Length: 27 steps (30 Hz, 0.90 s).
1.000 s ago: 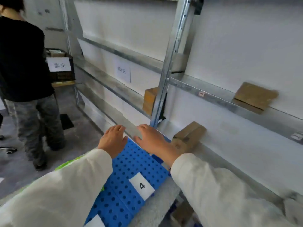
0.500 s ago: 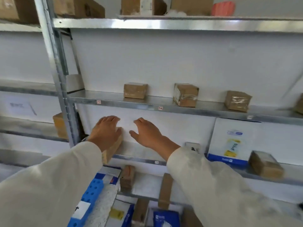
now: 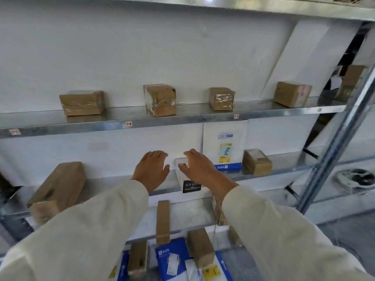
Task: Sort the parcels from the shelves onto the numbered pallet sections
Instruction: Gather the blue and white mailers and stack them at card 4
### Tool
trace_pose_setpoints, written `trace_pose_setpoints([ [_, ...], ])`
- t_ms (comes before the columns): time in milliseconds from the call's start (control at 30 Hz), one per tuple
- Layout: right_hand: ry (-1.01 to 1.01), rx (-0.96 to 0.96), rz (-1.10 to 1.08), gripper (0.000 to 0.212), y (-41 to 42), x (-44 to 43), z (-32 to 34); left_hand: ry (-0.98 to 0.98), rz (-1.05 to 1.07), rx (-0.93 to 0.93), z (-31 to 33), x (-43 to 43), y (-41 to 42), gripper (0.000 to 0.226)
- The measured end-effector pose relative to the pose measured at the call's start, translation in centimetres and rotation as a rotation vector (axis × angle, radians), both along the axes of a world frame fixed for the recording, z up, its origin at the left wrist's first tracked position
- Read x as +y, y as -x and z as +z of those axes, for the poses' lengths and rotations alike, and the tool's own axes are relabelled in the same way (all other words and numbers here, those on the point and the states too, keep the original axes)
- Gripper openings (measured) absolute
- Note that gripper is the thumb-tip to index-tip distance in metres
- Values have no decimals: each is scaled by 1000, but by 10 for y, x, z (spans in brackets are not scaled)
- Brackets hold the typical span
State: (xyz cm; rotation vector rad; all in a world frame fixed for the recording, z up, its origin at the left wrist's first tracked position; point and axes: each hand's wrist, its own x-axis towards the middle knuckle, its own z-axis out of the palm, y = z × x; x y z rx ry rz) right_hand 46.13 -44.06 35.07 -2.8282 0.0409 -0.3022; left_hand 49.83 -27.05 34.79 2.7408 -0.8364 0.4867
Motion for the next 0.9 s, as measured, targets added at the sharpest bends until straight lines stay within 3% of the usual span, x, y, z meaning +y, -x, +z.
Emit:
trace_pose_setpoints([
  [200, 7, 132, -150, 49, -12, -44, -33, -4, -112, 66, -28, -46, -33, 39],
  [433, -18, 146, -270, 48, -33, -105, -51, -15, -226, 121, -53, -106, -64, 37],
  [900, -41, 134, -247, 55, -133, -283, -65, -66, -74, 115, -50, -250, -152, 44],
])
